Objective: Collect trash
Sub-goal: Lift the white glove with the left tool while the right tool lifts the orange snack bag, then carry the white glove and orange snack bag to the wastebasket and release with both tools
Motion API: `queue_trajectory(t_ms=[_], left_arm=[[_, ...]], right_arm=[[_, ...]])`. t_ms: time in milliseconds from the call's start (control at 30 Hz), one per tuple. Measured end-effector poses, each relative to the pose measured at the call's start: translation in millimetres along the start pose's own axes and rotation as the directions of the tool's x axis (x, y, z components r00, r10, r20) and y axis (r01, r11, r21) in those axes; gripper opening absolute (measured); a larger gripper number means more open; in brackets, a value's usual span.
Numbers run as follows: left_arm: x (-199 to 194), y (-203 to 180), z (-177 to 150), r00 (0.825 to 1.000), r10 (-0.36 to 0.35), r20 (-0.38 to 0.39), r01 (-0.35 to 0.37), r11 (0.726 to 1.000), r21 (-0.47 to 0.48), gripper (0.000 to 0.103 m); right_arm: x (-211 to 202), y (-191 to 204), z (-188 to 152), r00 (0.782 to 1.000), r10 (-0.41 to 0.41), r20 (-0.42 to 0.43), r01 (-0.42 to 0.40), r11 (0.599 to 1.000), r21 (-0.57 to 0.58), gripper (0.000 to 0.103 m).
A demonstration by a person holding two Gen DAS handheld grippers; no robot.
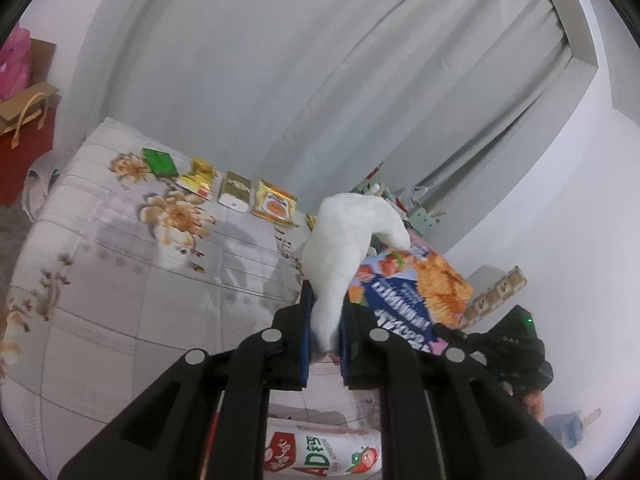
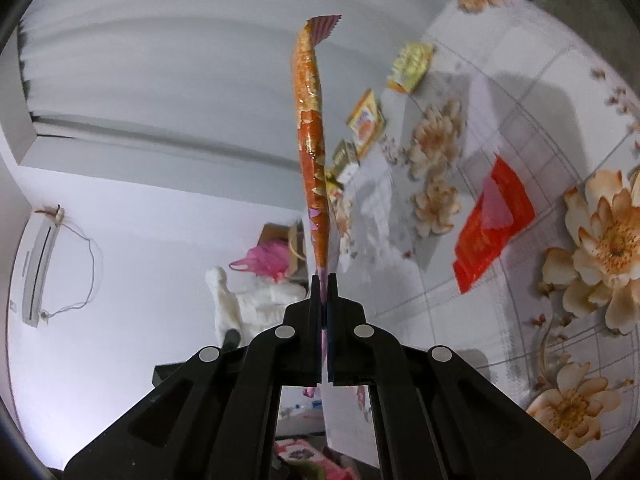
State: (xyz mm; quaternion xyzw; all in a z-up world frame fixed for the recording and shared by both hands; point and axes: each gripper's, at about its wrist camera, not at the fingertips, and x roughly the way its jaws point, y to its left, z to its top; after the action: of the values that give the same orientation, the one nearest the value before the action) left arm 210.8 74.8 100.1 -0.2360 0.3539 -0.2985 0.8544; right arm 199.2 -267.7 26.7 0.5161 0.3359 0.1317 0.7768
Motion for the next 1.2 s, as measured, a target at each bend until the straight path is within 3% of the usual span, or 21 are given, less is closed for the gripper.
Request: queue_trajectory(t_ms=[600,1200], left_arm=[[-66.9,15.6,-10.5,0.995,0.008,0.1,-0.005,0.999,-0.032,0.01],[-70.7,6.0,-20.1,0.993,0.003,0.12,-0.002,1.0,-0.011,0.01]], right_arm=[[-32.8,59.3,-23.7,0.99,0.134,0.047,-0.129,0.987,-0.098,0.0],[-72.0,61.6,-33.2,0.979,0.195,0.067,-0.186,0.975,-0.124,0.0]])
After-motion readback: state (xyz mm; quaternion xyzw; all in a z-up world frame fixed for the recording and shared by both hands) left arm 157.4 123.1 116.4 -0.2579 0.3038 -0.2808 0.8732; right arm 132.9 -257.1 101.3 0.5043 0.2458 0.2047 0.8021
